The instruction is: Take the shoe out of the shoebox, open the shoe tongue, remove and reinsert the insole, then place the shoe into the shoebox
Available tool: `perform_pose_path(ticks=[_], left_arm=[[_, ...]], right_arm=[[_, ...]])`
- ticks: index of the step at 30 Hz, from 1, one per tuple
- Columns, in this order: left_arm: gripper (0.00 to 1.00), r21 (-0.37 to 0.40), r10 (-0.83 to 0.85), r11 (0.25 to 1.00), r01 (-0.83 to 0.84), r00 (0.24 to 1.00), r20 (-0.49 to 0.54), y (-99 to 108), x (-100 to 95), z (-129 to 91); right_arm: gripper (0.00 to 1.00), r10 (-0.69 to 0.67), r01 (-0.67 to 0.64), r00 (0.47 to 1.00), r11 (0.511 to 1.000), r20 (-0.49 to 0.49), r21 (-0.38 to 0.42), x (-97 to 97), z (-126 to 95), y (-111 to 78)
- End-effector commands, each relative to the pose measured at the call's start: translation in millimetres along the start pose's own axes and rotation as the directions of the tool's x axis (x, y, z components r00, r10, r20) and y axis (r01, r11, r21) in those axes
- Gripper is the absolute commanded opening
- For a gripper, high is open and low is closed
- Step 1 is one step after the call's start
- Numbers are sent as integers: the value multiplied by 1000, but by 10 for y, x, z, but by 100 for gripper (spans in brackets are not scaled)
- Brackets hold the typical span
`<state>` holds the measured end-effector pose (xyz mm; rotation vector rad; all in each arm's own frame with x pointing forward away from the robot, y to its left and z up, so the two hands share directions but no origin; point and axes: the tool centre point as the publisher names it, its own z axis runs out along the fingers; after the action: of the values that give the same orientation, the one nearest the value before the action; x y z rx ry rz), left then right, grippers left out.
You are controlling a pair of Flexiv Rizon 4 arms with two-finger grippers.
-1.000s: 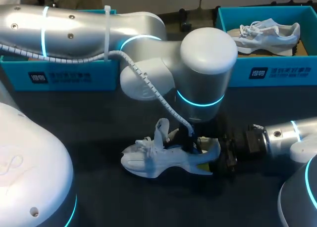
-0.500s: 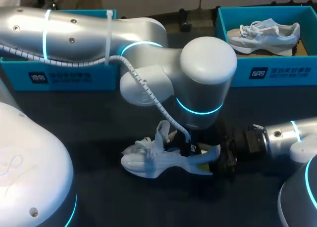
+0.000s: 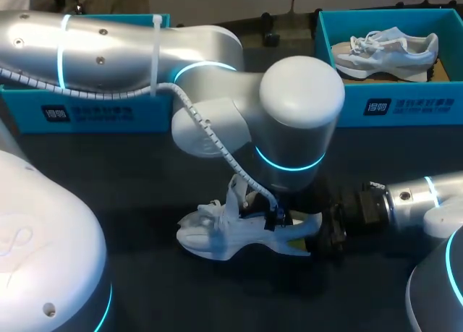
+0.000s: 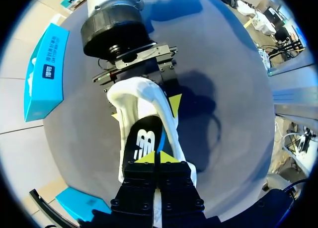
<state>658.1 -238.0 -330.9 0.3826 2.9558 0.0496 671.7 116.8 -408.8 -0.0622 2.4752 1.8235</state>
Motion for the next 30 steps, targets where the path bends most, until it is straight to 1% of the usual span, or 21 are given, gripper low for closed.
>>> perform_pose_path(ticks=[1, 5, 6, 7, 8, 9, 13, 19, 23, 25, 30], left_arm=[[0, 6, -5, 1000, 5, 1000, 3, 44, -33, -51], [0, 8, -7, 1000, 7, 1000, 2, 41, -27, -71], [10, 9, -7, 1000, 7, 1000, 4, 35, -23, -81], [32, 10, -8, 1000, 7, 1000, 5, 31, -18, -91], [38, 11, -7, 1000, 7, 1000, 5, 28, -11, -101], [41, 10, -1, 1000, 1, 1000, 13, 23, 2, -106], [45, -3, 24, 1000, -24, 999, 43, -20, 64, -99], [46, -4, 31, 1000, -30, 999, 37, -92, 43, -67], [46, -5, 26, 1000, -26, 999, 40, -109, 30, -61], [45, 11, 21, 1000, -21, 999, 34, -123, 26, -119], [43, 15, 34, 999, -35, 998, 53, -238, 55, -175]], right_arm=[[0, 0, 0, 1000, 1000, -2, 6, 10, 9, 0], [0, 0, 0, 1000, 1000, -2, 6, 10, 9, 0], [0, 0, 0, 1000, 1000, -2, 6, 10, 9, 0], [0, 0, 0, 1000, 1000, -2, 6, 10, 9, 0], [0, 0, 0, 1000, 1000, -2, 6, 10, 9, 0], [0, 0, 0, 1000, 1000, -2, 6, 10, 9, 0], [0, 0, 0, 1000, 1000, -2, 6, 10, 9, 0], [0, 0, 0, 1000, 1000, -2, 6, 10, 9, 0], [0, 0, 0, 1000, 1000, -2, 6, 10, 9, 0], [0, 0, 0, 1000, 1000, -2, 6, 10, 9, 0], [0, 0, 0, 1000, 1000, -2, 6, 10, 9, 0]])
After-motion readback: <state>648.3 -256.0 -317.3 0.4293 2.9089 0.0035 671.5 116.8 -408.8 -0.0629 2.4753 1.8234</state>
